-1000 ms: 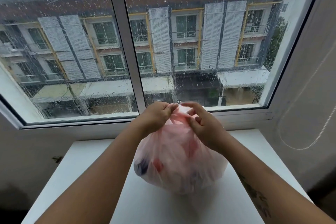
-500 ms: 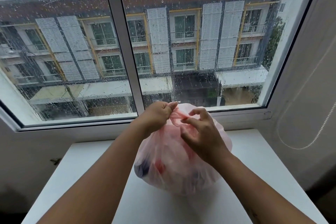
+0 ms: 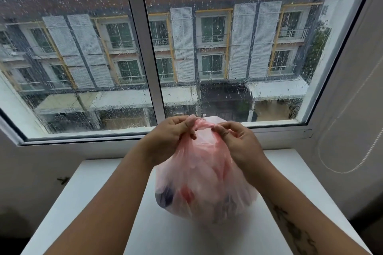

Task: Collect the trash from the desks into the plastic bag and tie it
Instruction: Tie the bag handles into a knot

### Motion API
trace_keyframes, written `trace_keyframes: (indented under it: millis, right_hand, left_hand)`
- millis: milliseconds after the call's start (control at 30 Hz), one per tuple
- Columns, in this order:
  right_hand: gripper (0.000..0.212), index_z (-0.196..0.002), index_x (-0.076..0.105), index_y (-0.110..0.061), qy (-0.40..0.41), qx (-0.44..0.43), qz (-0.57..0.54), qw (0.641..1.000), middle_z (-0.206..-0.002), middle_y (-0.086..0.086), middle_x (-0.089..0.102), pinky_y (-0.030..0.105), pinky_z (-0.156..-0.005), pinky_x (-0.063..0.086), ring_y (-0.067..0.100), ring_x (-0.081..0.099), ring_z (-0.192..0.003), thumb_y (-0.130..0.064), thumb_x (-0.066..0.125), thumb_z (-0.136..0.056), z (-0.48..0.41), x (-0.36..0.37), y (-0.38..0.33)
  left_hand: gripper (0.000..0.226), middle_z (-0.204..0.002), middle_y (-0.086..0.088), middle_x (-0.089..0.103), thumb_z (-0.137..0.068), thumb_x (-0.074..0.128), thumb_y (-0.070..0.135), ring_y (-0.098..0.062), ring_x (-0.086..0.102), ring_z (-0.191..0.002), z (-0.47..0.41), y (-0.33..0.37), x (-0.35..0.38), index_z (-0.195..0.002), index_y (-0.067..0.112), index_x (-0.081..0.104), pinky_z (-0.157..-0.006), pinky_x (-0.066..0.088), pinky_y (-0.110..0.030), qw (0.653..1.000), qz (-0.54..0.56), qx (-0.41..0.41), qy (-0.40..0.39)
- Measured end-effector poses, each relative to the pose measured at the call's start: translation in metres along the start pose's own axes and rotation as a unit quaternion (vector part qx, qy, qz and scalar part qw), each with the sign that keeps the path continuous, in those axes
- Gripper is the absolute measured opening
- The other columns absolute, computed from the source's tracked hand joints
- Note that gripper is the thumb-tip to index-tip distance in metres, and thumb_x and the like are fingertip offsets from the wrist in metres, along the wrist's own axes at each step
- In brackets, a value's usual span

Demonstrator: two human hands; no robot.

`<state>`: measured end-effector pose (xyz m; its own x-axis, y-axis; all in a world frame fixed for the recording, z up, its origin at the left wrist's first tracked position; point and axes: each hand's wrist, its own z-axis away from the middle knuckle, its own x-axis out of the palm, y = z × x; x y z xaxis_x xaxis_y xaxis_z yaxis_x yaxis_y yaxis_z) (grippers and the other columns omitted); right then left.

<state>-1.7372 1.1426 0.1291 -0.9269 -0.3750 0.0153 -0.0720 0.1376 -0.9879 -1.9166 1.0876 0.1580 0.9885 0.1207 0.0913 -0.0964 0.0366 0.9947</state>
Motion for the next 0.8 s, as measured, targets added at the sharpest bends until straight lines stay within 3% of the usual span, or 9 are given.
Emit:
trace_keyframes:
  millis: [100,200,300,433,633,800]
  right_hand:
    - [0.018,-0.088,0.069,-0.008,-0.002,0.026,-0.024,0.999,-0.085,0.019,0.068,0.037,-0.067,0.045,0.019,0.055,-0.071,-0.025,0.067,-0.089,0.002,0.001,-0.009]
    - [0.016,-0.081,0.069,-0.016,0.013,-0.013,0.034,0.999,-0.090,0.008,0.065,0.033,-0.071,0.044,0.017,0.056,-0.080,-0.029,0.066,-0.090,0.003,0.002,-0.010]
    - [0.016,-0.074,0.067,-0.028,0.056,-0.065,0.185,0.979,-0.097,-0.001,0.057,0.035,-0.081,0.042,0.021,0.051,-0.097,-0.032,0.065,-0.090,0.000,-0.009,-0.013]
    - [0.016,-0.074,0.066,-0.022,0.070,-0.052,0.253,0.964,-0.091,0.002,0.056,0.038,-0.075,0.044,0.029,0.055,-0.090,-0.028,0.067,-0.089,-0.003,-0.047,-0.011]
    - [0.013,-0.077,0.064,-0.029,0.100,-0.049,0.291,0.950,-0.091,-0.002,0.055,0.047,-0.084,0.047,0.030,0.053,-0.094,-0.032,0.065,-0.089,-0.004,-0.060,-0.008]
    - [0.011,-0.076,0.064,-0.036,0.131,-0.038,0.299,0.944,-0.099,-0.007,0.050,0.052,-0.094,0.042,0.030,0.047,-0.107,-0.036,0.066,-0.087,-0.004,-0.063,-0.010]
  left_hand:
    - [0.032,-0.076,-0.009,0.067,-0.086,0.062,0.018,-0.017,0.060,-0.067,0.002,0.003,0.003,-0.107,-0.005,0.068,-0.062,0.053,-0.021,0.996,0.084,-0.004,0.041]
    - [0.017,-0.076,-0.009,0.070,-0.092,0.060,0.012,-0.017,0.063,-0.067,0.001,0.003,0.007,-0.098,0.000,0.071,-0.059,0.055,-0.021,0.986,0.119,-0.003,0.118]
    - [0.014,-0.071,-0.004,0.068,-0.093,0.061,0.013,-0.011,0.059,-0.061,0.001,0.000,0.002,-0.088,0.007,0.072,-0.059,0.053,-0.021,0.968,0.057,0.050,0.239]
    - [0.016,-0.070,0.000,0.064,-0.095,0.061,0.018,-0.013,0.054,-0.066,0.006,-0.014,-0.027,-0.081,0.019,0.070,-0.063,0.050,-0.027,0.921,-0.032,0.075,0.382]
    - [0.011,-0.071,0.000,0.065,-0.093,0.064,0.021,-0.016,0.057,-0.067,0.002,-0.026,-0.034,-0.084,0.020,0.071,-0.072,0.052,-0.036,0.909,-0.065,0.072,0.404]
    - [0.013,-0.075,0.002,0.067,-0.094,0.063,0.015,-0.018,0.061,-0.077,0.004,-0.025,-0.031,-0.085,0.022,0.069,-0.070,0.051,-0.027,0.915,-0.055,0.088,0.389]
